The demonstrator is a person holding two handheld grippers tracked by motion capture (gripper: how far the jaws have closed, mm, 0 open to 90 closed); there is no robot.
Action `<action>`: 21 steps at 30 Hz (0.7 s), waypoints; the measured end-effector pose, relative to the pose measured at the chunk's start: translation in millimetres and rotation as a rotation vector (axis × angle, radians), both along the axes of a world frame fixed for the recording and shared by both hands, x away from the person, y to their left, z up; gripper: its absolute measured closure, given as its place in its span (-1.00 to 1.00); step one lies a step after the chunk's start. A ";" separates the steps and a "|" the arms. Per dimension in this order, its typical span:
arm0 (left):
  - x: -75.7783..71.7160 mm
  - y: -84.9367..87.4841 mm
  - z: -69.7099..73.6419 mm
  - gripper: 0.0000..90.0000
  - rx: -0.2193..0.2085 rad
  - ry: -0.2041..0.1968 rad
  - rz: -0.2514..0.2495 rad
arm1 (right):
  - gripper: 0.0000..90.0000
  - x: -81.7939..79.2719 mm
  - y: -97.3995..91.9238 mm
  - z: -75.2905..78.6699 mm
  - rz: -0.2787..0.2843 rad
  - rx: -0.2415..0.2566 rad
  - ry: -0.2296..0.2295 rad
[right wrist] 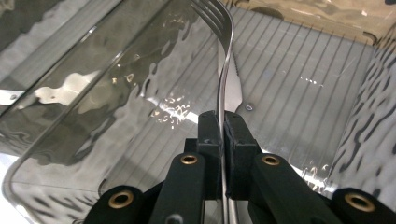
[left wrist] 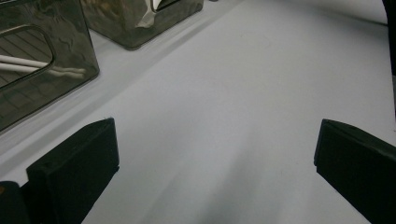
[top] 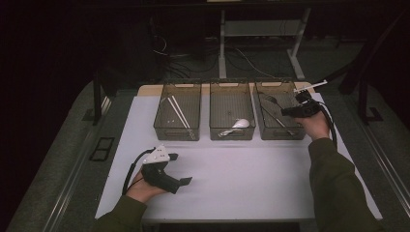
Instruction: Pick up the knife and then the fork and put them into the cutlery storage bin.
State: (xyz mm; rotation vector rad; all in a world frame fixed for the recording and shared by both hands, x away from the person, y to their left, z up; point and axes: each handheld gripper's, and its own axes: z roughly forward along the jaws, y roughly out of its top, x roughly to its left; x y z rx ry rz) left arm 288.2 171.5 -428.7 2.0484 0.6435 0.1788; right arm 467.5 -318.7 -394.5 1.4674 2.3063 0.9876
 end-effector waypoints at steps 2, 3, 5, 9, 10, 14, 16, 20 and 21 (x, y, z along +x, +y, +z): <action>-0.1 0.1 -0.1 -1.00 0.002 0.000 -0.001 | 0.82 0.5 -0.8 -1.1 -0.001 0.014 0.004; -0.1 0.2 0.0 -1.00 0.001 0.000 0.000 | 0.77 0.4 -1.7 -0.4 -0.005 0.019 -0.004; 0.1 0.8 0.4 -1.00 0.003 -0.001 -0.002 | 0.64 -0.1 -2.6 1.3 -0.007 0.035 -0.018; 0.1 1.2 0.6 -1.00 0.000 -0.001 -0.001 | 0.41 -2.3 -4.7 6.0 -0.011 0.063 -0.042; 0.0 1.1 0.6 -1.00 -0.002 0.000 0.000 | 0.35 -2.7 -5.6 6.9 -0.011 0.068 -0.045; -0.2 1.3 0.9 -1.00 0.001 -0.002 -0.001 | 0.11 -5.5 -7.7 10.2 0.001 0.109 -0.044; -0.3 1.5 0.9 -1.00 0.001 -0.003 -0.001 | -0.01 -8.8 -7.8 12.6 0.018 0.119 -0.049; -0.6 1.7 0.5 -1.00 0.003 -0.002 0.001 | -0.17 -22.0 -9.0 17.5 0.042 0.147 -0.087; -0.6 1.8 0.6 -1.00 0.004 -0.002 0.001 | -0.20 -26.2 -8.7 18.0 0.051 0.146 -0.098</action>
